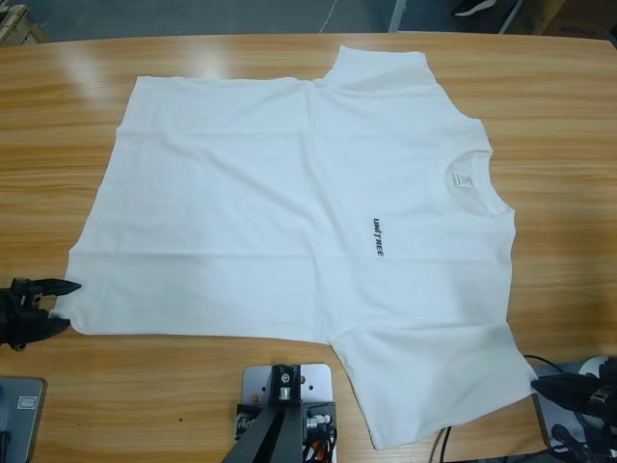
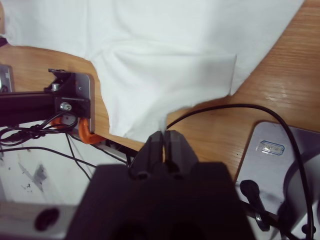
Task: Fold clothes
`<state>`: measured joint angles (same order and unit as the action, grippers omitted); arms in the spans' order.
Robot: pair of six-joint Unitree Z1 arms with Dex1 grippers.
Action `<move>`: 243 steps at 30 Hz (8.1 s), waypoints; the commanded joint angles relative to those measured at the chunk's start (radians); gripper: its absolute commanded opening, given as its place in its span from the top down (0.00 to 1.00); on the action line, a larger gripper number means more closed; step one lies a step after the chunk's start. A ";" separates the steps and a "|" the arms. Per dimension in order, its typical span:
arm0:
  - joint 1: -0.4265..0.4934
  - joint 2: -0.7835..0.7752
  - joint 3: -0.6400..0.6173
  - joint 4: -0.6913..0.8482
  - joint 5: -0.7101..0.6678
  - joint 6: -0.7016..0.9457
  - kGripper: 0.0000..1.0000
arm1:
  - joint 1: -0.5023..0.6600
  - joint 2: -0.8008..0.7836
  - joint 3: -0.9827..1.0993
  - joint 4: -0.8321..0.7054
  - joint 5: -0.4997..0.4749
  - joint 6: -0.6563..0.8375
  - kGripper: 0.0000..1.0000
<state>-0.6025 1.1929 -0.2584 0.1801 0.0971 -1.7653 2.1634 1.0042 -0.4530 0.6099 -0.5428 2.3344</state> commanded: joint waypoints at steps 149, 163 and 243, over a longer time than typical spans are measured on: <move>0.184 0.218 -0.286 0.117 -0.066 0.158 1.00 | -0.358 -0.264 -0.142 -0.101 -0.158 -1.039 1.00; 0.184 0.218 -0.275 0.119 -0.066 0.158 1.00 | -0.857 0.080 -0.125 -0.116 0.284 -1.093 1.00; 0.184 0.278 -0.298 0.117 -0.066 0.167 1.00 | -0.542 0.728 -0.133 -0.464 0.201 -1.526 0.26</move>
<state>-0.4260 1.4387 -0.5661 0.3092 0.0381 -1.6077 1.6133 1.7104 -0.5945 0.1130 -0.3162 0.8412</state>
